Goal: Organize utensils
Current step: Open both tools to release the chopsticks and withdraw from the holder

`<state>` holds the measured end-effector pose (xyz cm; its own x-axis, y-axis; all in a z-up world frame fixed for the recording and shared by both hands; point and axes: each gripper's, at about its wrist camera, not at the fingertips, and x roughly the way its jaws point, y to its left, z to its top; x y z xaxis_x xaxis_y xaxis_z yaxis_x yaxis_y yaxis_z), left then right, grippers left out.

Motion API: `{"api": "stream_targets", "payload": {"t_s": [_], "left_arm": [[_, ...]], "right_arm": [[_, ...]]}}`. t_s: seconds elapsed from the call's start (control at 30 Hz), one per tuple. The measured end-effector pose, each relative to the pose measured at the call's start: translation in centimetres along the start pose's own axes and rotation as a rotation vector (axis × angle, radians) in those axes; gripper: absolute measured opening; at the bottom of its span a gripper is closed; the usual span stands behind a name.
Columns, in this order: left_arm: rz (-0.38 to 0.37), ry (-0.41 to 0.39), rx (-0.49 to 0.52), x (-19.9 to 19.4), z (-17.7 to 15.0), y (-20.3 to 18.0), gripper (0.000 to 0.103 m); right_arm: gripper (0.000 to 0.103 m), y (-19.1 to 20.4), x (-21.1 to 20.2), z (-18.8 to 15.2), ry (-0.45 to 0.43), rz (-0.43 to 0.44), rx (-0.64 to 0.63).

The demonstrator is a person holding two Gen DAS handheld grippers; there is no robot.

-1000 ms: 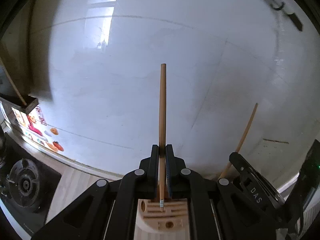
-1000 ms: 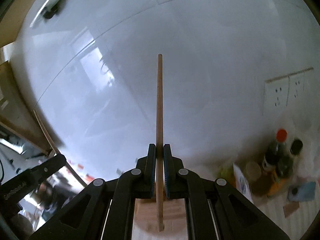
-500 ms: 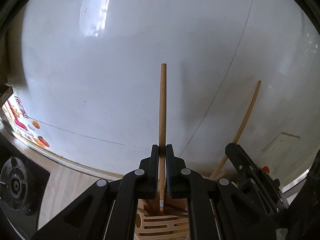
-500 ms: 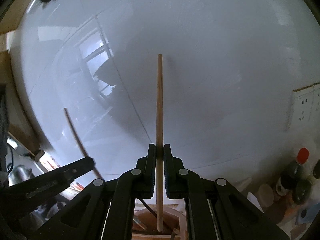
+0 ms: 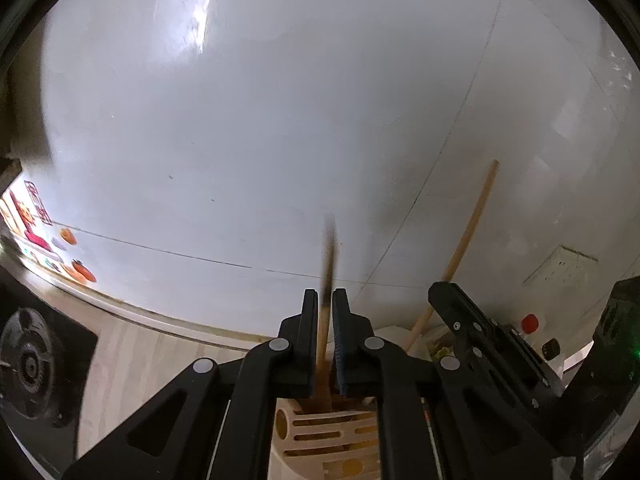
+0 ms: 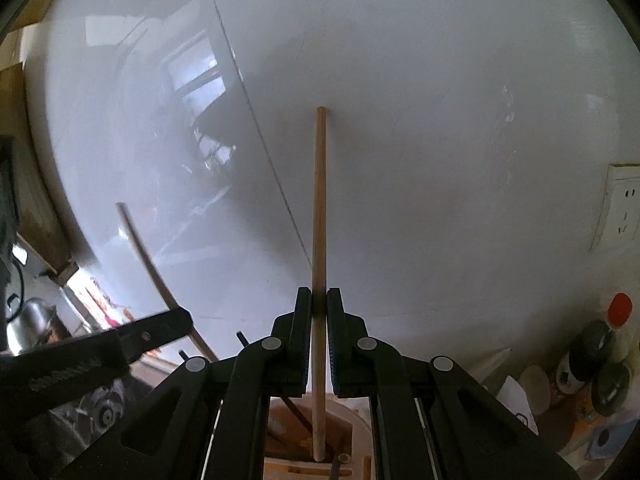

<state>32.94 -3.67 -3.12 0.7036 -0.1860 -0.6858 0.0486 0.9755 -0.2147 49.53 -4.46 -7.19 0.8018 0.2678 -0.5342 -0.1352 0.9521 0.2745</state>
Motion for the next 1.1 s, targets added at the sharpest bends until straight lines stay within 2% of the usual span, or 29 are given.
{"api": "stream_targets", "payload": {"t_s": [0.1, 0.17, 0.23, 0.3, 0.37, 0.47, 0.5, 0.53, 0.6, 0.63, 0.67, 0.7, 0.83, 0.9, 0.97, 1.1], "left_arm": [[0.043, -0.015, 0.02, -1.1, -0.3, -0.3, 0.011], [0.083, -0.028, 0.032, -1.7, -0.6, -0.2, 0.022], [0.124, -0.04, 0.04, -2.5, -1.1, -0.2, 0.054], [0.165, -0.054, 0.035, -3.3, -1.6, 0.3, 0.065], [0.2, -0.064, 0.039, -3.9, -2.1, 0.6, 0.069], [0.247, -0.048, 0.043, -4.4, -3.2, 1.3, 0.076], [0.255, -0.044, 0.042, -4.5, -3.6, 1.5, 0.087], [0.263, -0.043, 0.044, -4.7, -4.0, 1.7, 0.093], [0.279, -0.045, 0.054, -5.2, -4.9, 2.0, 0.095], [0.286, -0.043, 0.057, -5.2, -5.2, 2.2, 0.101], [0.29, -0.04, 0.064, -5.3, -5.6, 2.3, 0.103], [0.296, -0.04, 0.071, -5.3, -6.0, 2.3, 0.103], [0.317, -0.034, 0.105, -5.9, -7.4, 2.1, 0.103], [0.311, -0.033, 0.112, -6.3, -7.7, 1.9, 0.103], [0.304, -0.03, 0.115, -6.6, -8.0, 1.8, 0.103], [0.289, -0.034, 0.12, -7.4, -8.3, 1.6, 0.103]], "right_arm": [[0.008, 0.2, -0.1, -0.3, 0.012, 0.0, -0.002], [0.008, 0.1, -0.4, -0.4, 0.02, 0.003, 0.001], [0.008, 0.0, -0.9, -0.4, 0.024, -0.007, -0.001], [0.009, 0.1, -1.7, -0.5, 0.025, -0.014, -0.006], [0.01, 0.2, -2.3, -0.5, 0.029, -0.021, -0.007], [0.023, 0.1, -3.8, -0.6, 0.037, -0.05, -0.01], [0.028, 0.1, -4.4, -0.8, 0.041, -0.061, -0.012], [0.031, 0.1, -5.0, -0.9, 0.048, -0.073, -0.018], [0.043, 0.0, -6.1, -1.2, 0.056, -0.09, -0.031], [0.047, 0.2, -6.6, -1.5, 0.062, -0.107, -0.037], [0.055, 0.4, -7.1, -1.9, 0.072, -0.117, -0.04], [0.063, 0.5, -7.4, -2.3, 0.084, -0.129, -0.041], [0.075, 0.4, -8.6, -4.3, 0.136, -0.203, -0.05], [0.091, 0.0, -9.1, -5.0, 0.151, -0.232, -0.048], [0.099, 0.0, -9.3, -5.5, 0.164, -0.263, -0.047], [0.102, -0.5, -10.7, -6.2, 0.169, -0.335, -0.059]]}}
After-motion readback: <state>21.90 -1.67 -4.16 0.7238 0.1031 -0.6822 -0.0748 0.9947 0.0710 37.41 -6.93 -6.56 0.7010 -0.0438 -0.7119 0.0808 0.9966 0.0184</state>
